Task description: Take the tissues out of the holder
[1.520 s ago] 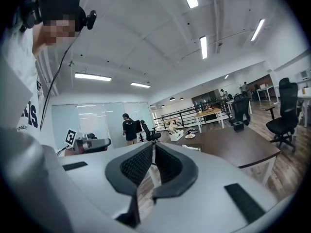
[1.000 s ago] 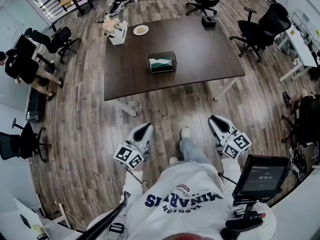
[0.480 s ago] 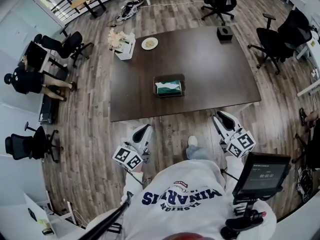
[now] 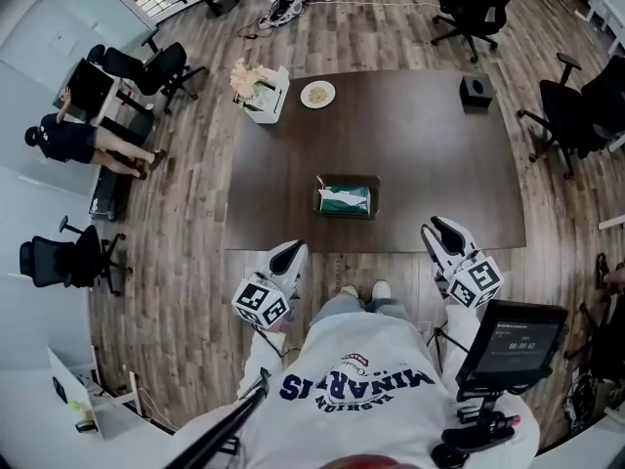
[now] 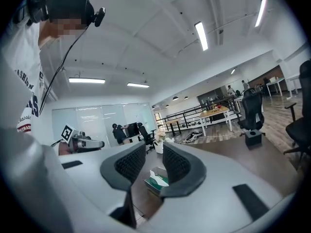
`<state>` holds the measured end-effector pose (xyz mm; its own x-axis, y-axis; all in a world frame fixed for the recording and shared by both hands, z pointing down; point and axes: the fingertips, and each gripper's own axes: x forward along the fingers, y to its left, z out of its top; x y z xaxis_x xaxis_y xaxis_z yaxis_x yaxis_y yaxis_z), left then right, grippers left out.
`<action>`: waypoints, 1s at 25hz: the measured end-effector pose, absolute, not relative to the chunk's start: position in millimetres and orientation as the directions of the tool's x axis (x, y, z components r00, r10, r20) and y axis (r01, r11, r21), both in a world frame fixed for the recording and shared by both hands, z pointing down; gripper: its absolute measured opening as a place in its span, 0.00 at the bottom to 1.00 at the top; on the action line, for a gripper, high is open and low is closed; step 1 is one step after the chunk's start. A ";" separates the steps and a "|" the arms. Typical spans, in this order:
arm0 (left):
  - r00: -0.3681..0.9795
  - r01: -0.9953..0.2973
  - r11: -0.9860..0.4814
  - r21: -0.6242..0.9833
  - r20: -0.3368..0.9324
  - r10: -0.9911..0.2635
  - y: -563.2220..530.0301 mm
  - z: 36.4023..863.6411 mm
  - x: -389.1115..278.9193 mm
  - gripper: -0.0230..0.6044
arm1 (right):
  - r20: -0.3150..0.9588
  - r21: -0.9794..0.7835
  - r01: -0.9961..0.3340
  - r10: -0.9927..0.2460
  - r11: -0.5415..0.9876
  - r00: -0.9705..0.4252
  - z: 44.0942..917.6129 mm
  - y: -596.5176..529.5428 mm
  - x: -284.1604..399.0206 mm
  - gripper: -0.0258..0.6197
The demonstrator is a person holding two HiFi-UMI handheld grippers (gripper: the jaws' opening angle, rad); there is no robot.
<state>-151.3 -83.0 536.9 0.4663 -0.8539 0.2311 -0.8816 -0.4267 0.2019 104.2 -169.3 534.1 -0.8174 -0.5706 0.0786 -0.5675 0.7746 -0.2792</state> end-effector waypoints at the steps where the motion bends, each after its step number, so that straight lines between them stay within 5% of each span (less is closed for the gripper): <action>1: 0.468 -0.884 -0.438 0.166 0.275 -0.840 -91.6 545.8 -151.3 0.05 | 0.081 -0.278 -0.570 -0.573 0.773 -0.816 532.1 -172.2 103.1 0.19; 11: 0.270 -0.691 -0.701 -0.177 0.836 -0.478 -217.4 714.7 -173.2 0.11 | 0.095 -0.273 -0.606 -0.605 0.748 -0.790 530.2 -178.7 89.3 0.20; 25: 0.036 -0.339 -0.930 -0.145 0.985 -0.166 -258.3 849.8 -176.9 0.26 | 0.203 -0.271 -0.616 -0.582 0.740 -0.788 562.1 -184.3 41.4 0.28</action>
